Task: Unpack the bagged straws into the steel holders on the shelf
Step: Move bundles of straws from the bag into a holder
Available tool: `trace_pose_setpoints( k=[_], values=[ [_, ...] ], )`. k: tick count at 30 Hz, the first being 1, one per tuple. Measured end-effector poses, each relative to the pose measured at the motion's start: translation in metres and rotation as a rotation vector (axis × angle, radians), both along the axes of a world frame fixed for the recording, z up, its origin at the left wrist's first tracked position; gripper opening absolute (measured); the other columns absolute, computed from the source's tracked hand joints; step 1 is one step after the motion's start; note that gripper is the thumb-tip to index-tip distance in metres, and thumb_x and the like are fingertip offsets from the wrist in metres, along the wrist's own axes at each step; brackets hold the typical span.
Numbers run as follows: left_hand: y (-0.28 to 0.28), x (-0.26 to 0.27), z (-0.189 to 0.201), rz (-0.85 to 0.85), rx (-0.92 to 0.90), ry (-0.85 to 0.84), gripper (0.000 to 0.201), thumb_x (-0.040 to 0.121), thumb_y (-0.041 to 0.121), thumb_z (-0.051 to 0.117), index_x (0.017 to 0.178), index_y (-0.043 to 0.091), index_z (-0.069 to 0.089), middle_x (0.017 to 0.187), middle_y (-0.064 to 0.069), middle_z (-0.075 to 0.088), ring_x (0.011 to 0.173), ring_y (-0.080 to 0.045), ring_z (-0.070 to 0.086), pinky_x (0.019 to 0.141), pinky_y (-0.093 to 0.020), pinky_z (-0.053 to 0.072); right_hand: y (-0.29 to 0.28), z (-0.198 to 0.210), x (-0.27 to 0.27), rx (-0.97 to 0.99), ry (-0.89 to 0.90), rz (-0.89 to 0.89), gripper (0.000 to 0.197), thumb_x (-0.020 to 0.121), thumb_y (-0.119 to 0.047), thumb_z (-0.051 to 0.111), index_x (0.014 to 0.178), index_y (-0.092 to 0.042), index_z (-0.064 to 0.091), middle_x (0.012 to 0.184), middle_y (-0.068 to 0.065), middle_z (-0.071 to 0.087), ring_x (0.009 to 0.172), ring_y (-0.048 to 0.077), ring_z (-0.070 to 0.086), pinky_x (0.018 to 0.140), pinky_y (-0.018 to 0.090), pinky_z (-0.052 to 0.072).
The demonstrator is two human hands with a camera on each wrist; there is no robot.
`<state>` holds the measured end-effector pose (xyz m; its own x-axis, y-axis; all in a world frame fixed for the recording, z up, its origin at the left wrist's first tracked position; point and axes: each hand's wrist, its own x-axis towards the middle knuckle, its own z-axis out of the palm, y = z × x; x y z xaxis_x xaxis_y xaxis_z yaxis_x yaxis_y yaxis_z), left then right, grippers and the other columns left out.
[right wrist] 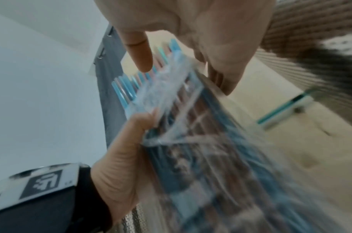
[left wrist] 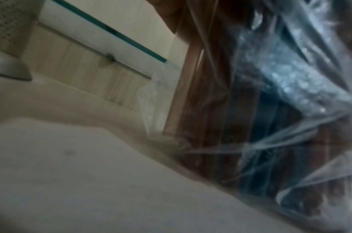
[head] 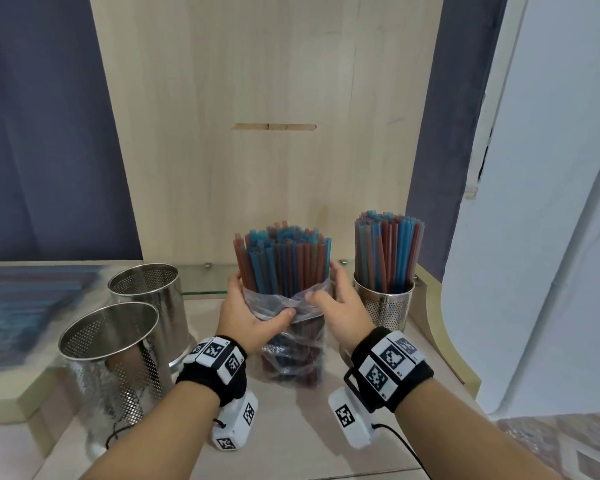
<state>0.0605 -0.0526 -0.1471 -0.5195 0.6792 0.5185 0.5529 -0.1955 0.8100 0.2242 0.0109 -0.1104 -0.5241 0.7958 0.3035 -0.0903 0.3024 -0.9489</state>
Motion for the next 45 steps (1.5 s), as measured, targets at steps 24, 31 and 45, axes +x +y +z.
trace_pose_setpoints(
  k=[24,31,45],
  values=[
    [0.005,0.027,0.003,0.0,-0.068,0.122,0.103,0.057,0.049,0.087,0.141,0.026,0.033,0.121,0.016,0.054,0.111,-0.002,0.052,0.096,-0.019,0.044,0.004,0.044,0.018,0.314,-0.147,-0.389,0.018,0.087,-0.018,0.066,0.077,-0.025,0.054,0.071,-0.008,0.061,0.067,0.004,0.057,0.057,0.017,0.041],
    [0.006,0.028,0.005,0.013,-0.094,0.096,0.099,0.06,0.038,0.089,0.141,0.02,0.034,0.112,0.02,0.053,0.109,-0.005,0.052,0.095,-0.019,0.042,0.003,0.07,0.019,0.352,-0.023,-0.473,0.01,0.089,-0.021,0.064,0.091,-0.015,0.056,0.074,-0.01,0.056,0.067,0.002,0.053,0.062,0.019,0.039],
    [0.001,0.03,0.009,0.029,-0.093,0.09,0.088,0.067,0.036,0.087,0.136,0.022,0.035,0.104,0.029,0.045,0.108,-0.006,0.051,0.097,-0.02,0.04,0.032,0.179,0.046,0.154,0.343,-0.367,0.013,0.093,-0.007,0.052,0.08,-0.012,0.052,0.062,0.002,0.058,0.061,0.02,0.06,0.07,0.043,0.057]
  ],
)
